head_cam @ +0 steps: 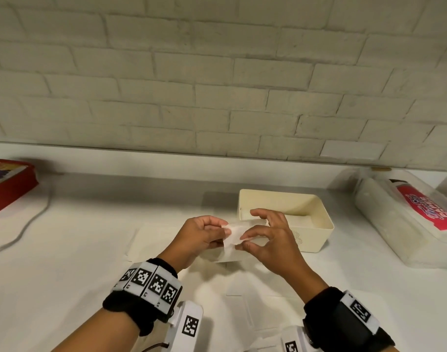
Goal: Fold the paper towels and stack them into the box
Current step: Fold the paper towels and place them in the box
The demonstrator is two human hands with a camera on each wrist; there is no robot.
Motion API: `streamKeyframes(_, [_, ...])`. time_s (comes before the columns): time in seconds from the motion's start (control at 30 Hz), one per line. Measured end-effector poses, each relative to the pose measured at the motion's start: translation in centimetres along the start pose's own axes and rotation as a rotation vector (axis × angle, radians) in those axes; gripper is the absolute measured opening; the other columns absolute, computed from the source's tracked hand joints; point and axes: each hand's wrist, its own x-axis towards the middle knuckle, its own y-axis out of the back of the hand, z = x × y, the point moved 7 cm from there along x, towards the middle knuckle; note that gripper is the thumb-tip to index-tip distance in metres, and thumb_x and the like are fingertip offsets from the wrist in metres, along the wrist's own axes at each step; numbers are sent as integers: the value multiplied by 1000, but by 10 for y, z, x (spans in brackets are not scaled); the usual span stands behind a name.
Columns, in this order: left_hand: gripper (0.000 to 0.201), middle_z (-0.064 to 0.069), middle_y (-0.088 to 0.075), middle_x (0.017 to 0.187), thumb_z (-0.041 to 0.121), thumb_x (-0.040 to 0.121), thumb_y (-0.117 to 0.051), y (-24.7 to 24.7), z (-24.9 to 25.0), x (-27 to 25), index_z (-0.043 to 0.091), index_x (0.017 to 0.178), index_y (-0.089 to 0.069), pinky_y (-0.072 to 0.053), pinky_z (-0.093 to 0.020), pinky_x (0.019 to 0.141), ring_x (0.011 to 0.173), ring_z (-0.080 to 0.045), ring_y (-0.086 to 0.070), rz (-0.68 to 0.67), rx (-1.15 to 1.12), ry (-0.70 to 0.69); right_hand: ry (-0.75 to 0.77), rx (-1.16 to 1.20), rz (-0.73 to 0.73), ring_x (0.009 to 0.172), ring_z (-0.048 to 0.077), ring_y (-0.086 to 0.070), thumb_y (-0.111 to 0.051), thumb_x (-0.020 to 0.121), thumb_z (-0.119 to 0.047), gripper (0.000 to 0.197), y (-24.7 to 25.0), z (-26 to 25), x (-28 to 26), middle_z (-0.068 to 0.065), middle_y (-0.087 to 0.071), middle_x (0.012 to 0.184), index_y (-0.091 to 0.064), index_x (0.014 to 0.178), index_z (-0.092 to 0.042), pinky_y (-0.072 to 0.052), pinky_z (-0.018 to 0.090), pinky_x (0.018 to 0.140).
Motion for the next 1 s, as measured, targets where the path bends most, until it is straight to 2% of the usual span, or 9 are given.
streamKeyframes(0.13, [17,-4,-67,73,-3,80,-67,-3,9,0,13,87,-66,-54,-16,60,59,-6,-65,4,-2,-45,24,-53,1,110,1,-33,-82,64,-31,14,1,-5,9,-7,-55,115,-77,74,-22,-31,26,94])
streamKeyframes(0.23, [13,-7,-67,79,-1,82,-65,-9,11,0,10,88,-67,-55,-19,62,64,-10,-66,-22,-29,-46,23,-60,-3,110,2,-31,-82,65,-31,16,3,-7,15,-1,-57,115,-77,76,-19,-30,24,94])
streamKeyframes(0.33, [5,-6,-65,75,3,85,-63,-12,12,-1,6,84,-65,-54,-22,58,64,-13,-64,-8,-53,-36,5,-58,-3,108,-1,-30,-83,64,-32,19,4,-9,17,-6,-53,114,-77,77,-20,-29,21,94])
streamKeyframes(0.53, [17,-1,-63,67,8,87,-61,-16,19,-1,13,72,-57,-50,-22,52,59,-13,-60,-8,-62,-20,-21,-71,18,109,5,-32,-84,63,-23,14,11,-15,23,-10,-48,110,-75,73,-19,-28,19,90])
streamKeyframes(0.73, [7,3,-63,62,17,87,-64,-18,22,0,11,83,-63,-46,-17,45,52,-9,-59,12,-20,11,-31,-67,22,109,8,-34,-86,59,-22,16,11,-17,24,-4,-52,113,-73,68,-19,-32,25,91])
streamKeyframes(0.83, [15,-4,-63,69,21,89,-61,-16,18,0,7,95,-63,-47,-19,46,56,-16,-60,38,-46,69,-36,-61,-6,108,6,-34,-86,60,-26,15,12,-15,22,-8,-51,112,-75,68,-19,-28,12,89])
streamKeyframes(0.9, [13,-2,-63,61,20,90,-59,-15,18,0,7,95,-62,-47,-20,44,50,-14,-59,51,-67,87,-41,-53,-11,108,4,-33,-85,61,-28,15,14,-13,23,-11,-49,110,-75,69,-19,-21,-1,86])
streamKeyframes(0.93, [12,-2,-63,59,19,91,-58,-14,18,-1,8,94,-61,-47,-20,44,47,-13,-59,53,-67,89,-36,-55,-3,107,5,-34,-85,61,-28,15,16,-13,23,-11,-50,109,-75,69,-20,-21,-2,86])
streamKeyframes(1.0, [12,-5,-63,64,19,90,-58,-16,19,-1,7,94,-60,-49,-20,46,50,-15,-59,47,-51,89,4,-74,20,104,8,-36,-85,60,-28,15,19,-15,25,-8,-54,107,-75,67,-20,-26,8,87])
